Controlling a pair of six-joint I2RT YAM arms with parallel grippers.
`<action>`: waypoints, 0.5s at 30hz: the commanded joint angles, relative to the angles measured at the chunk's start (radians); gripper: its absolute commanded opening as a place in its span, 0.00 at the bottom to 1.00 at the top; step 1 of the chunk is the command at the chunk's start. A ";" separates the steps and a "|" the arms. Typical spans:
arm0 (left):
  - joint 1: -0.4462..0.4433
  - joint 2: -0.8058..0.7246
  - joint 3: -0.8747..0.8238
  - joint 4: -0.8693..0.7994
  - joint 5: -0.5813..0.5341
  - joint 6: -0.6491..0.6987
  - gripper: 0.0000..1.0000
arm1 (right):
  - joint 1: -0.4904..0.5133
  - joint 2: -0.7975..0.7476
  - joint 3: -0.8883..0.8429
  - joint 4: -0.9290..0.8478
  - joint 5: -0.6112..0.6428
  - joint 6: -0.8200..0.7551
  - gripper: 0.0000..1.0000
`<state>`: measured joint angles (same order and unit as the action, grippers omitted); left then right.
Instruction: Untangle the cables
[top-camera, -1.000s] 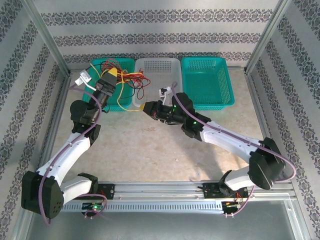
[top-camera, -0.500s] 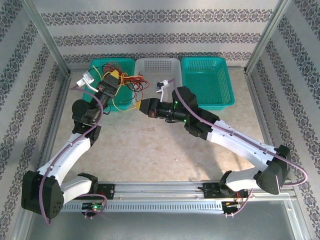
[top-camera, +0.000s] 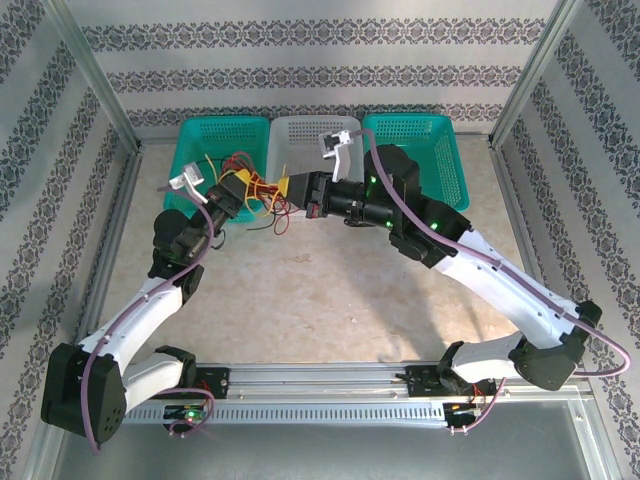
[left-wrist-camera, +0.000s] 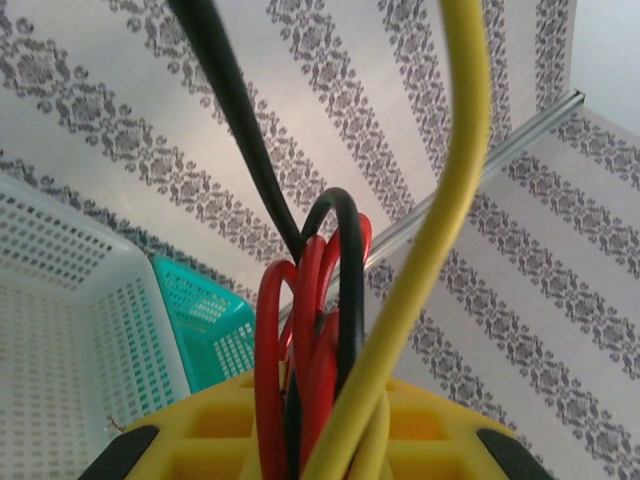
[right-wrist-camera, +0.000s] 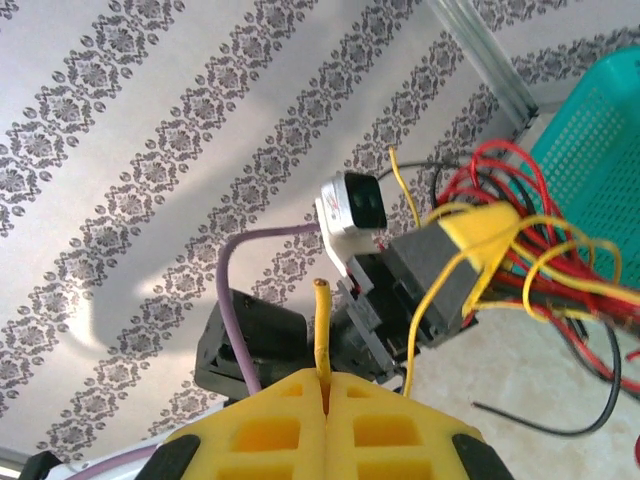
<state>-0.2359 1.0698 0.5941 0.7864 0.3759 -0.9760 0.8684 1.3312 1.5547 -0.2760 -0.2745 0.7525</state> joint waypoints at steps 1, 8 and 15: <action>-0.004 -0.036 -0.026 0.022 0.102 0.010 0.00 | -0.006 -0.004 0.101 -0.052 0.069 -0.089 0.00; -0.004 -0.013 -0.052 0.160 0.303 -0.121 0.00 | -0.145 0.025 0.252 -0.157 0.076 -0.107 0.00; -0.005 0.093 0.035 0.450 0.498 -0.390 0.00 | -0.337 0.121 0.405 -0.284 0.037 -0.104 0.00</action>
<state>-0.2359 1.1465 0.5690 1.0176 0.7471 -1.2125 0.5915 1.4242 1.9141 -0.5190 -0.2329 0.6655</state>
